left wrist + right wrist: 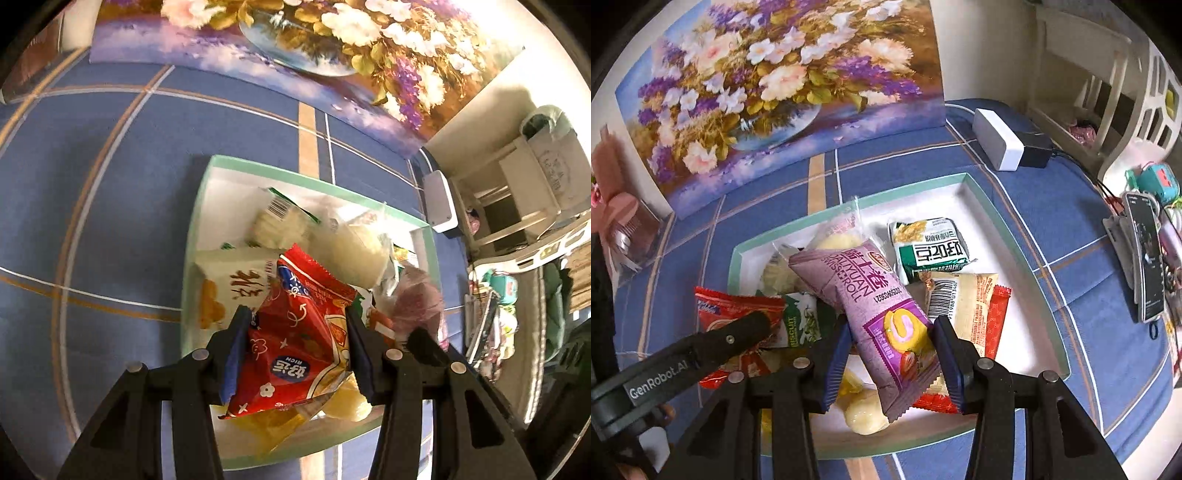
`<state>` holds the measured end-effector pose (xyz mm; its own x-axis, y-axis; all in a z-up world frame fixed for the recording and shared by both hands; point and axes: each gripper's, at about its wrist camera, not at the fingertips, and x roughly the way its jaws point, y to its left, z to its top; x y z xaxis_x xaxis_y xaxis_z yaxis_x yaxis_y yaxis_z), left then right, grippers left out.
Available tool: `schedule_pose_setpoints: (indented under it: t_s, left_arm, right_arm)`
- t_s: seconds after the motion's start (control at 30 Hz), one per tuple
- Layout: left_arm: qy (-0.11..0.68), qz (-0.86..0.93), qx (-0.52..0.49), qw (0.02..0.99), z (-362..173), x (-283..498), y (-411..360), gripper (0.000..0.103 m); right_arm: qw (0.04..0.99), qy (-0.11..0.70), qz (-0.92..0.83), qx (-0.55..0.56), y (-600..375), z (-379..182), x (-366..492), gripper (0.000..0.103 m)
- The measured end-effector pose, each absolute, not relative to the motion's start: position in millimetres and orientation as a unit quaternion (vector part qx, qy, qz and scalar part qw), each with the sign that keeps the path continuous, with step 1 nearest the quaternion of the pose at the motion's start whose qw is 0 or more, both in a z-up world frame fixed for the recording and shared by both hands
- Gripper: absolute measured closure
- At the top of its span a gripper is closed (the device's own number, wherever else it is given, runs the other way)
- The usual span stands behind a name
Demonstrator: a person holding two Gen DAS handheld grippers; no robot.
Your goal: Organize snacks
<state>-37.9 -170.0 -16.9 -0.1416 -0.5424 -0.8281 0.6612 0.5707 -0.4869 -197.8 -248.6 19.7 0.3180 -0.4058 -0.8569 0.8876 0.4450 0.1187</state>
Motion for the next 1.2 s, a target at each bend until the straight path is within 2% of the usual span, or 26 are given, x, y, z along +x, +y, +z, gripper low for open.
schedule_pose_setpoints:
  t_s: [0.07, 0.13, 0.2, 0.23, 0.27, 0.47, 0.57, 0.67, 0.73, 0.8, 0.83, 1.2]
  left_arm:
    - [0.604, -0.463, 0.035, 0.648, -20, -36, -170, 0.051]
    - [0.608, -0.463, 0.017, 0.645, -18, -33, -166, 0.045]
    - [0.608, -0.465, 0.006, 0.644, -15, -30, -163, 0.027]
    - [0.606, -0.465, 0.001, 0.646, -12, -28, -160, 0.024]
    - [0.604, -0.467, -0.002, 0.646, -9, -27, -158, 0.023]
    - [0.587, -0.47, -0.009, 0.659, 9, -22, -139, 0.022]
    - [0.572, -0.449, 0.012, 0.686, 18, -22, -125, 0.011]
    - [0.548, -0.412, 0.052, 0.726, 25, -25, -109, 0.01]
    - [0.527, -0.382, 0.093, 0.753, 29, -30, -100, 0.005]
    - [0.502, -0.346, 0.142, 0.78, 29, -36, -92, 0.004]
    - [0.494, -0.336, 0.156, 0.787, 28, -37, -88, 0.004]
    - [0.488, -0.277, 0.198, 0.804, 24, -41, -47, 0.004]
  right_arm:
    - [0.752, 0.401, -0.427, 0.302, -248, 16, -196, 0.052]
    - [0.753, 0.403, -0.428, 0.296, -247, 15, -193, 0.052]
    - [0.754, 0.402, -0.425, 0.298, -246, 16, -193, 0.047]
    - [0.756, 0.399, -0.425, 0.299, -245, 17, -193, 0.045]
    - [0.756, 0.398, -0.425, 0.298, -242, 18, -194, 0.04]
    - [0.765, 0.386, -0.43, 0.285, -231, 29, -194, 0.037]
    - [0.769, 0.384, -0.431, 0.276, -221, 33, -195, 0.025]
    - [0.772, 0.393, -0.42, 0.271, -207, 30, -194, 0.022]
    - [0.771, 0.401, -0.413, 0.272, -196, 25, -192, 0.015]
    - [0.769, 0.406, -0.408, 0.278, -189, 21, -192, 0.002]
    - [0.769, 0.406, -0.404, 0.282, -184, 19, -193, 0.0]
    - [0.772, 0.402, -0.396, 0.294, -149, 17, -203, 0.0]
